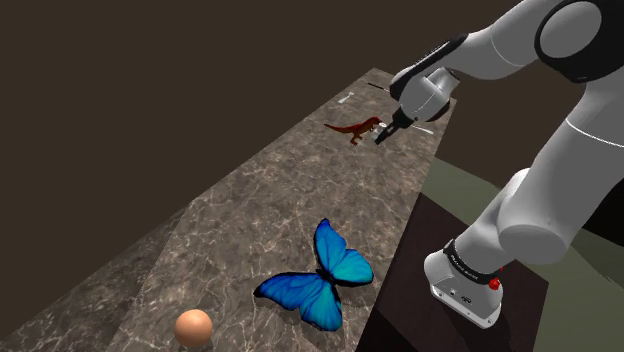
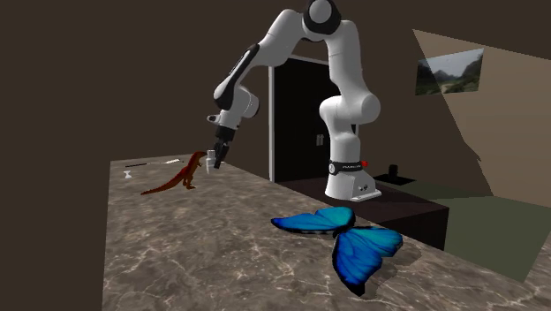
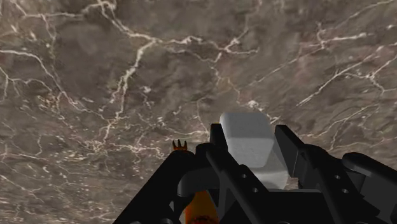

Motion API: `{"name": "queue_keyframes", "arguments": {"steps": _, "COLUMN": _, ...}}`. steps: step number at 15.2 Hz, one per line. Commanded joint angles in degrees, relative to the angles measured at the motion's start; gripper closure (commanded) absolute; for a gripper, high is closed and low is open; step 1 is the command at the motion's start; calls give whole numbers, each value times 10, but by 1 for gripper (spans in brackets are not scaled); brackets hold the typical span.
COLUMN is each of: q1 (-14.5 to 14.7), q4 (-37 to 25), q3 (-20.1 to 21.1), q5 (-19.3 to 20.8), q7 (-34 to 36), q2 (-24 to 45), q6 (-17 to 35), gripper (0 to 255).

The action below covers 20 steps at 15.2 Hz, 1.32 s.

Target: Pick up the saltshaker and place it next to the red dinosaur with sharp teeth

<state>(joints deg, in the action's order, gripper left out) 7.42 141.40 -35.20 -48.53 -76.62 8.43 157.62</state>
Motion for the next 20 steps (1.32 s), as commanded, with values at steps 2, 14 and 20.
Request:
{"name": "queue_keyframes", "arguments": {"steps": 2, "q1": -12, "q4": -6, "q3": 18, "q5": -55, "q7": -45, "q2": 26, "q6": 5, "gripper": 255}}
{"name": "queue_keyframes", "arguments": {"steps": 14, "q1": -37, "q4": -23, "q3": 52, "q5": -145, "q7": -119, "q2": 73, "q6": 12, "gripper": 255}}
{"name": "queue_keyframes", "arguments": {"steps": 20, "q1": -37, "q4": -23, "q3": 52, "q5": -145, "q7": -119, "q2": 73, "q6": 12, "gripper": 0}}
